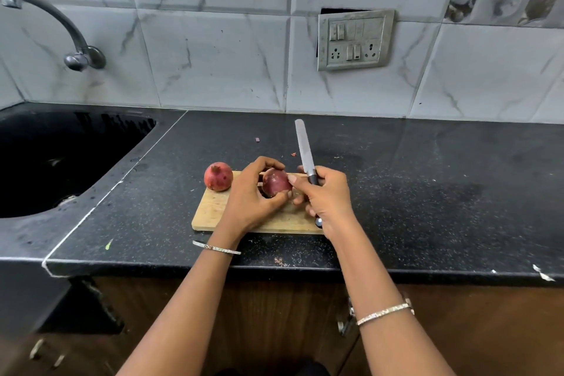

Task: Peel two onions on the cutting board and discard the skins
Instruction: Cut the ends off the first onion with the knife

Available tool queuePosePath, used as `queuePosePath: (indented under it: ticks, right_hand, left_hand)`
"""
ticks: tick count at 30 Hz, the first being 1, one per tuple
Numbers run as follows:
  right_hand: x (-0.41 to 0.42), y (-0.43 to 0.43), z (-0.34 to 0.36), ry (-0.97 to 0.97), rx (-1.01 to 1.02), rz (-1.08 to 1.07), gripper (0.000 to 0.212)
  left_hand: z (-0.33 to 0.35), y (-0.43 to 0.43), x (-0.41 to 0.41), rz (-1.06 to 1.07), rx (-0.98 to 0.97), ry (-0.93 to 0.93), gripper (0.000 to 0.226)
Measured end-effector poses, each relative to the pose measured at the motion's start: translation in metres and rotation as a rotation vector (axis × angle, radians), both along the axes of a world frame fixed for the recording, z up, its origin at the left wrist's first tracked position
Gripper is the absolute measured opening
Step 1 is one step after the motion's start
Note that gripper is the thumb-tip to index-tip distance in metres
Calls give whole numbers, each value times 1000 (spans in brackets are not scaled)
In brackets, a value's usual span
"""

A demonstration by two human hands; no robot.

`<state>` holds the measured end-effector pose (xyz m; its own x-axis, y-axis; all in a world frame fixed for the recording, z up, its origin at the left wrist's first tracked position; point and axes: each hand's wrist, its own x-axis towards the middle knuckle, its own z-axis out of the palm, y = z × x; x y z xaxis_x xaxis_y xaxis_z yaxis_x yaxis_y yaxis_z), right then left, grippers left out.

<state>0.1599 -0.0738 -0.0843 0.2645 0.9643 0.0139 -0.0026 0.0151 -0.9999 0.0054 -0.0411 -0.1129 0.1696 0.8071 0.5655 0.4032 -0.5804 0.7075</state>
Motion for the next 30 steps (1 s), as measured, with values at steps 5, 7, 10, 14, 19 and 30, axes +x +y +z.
queuePosePath:
  ticks: [5, 7, 10, 14, 19, 30]
  right_hand:
    - [-1, -1, -8, 113, 83, -80, 29]
    - [-2, 1, -10, 119, 104, -121, 31]
    - [-3, 4, -13, 124, 123, -217, 27]
    - [-4, 2, -18, 6, 147, -351, 17]
    - [-2, 1, -23, -95, 163, -270, 16]
    - [5, 0, -27, -262, 193, -63, 23]
  left_hand:
    - [-2, 1, 0, 22, 7, 70, 50]
    - [-2, 1, 2, 41, 12, 152, 52]
    - [-3, 0, 4, 102, -16, 255, 55]
    - [-4, -2, 6, 193, -20, 266, 58]
    - [-3, -1, 0, 118, -1, 124, 49]
    - [-1, -10, -5, 57, 7, 147, 39]
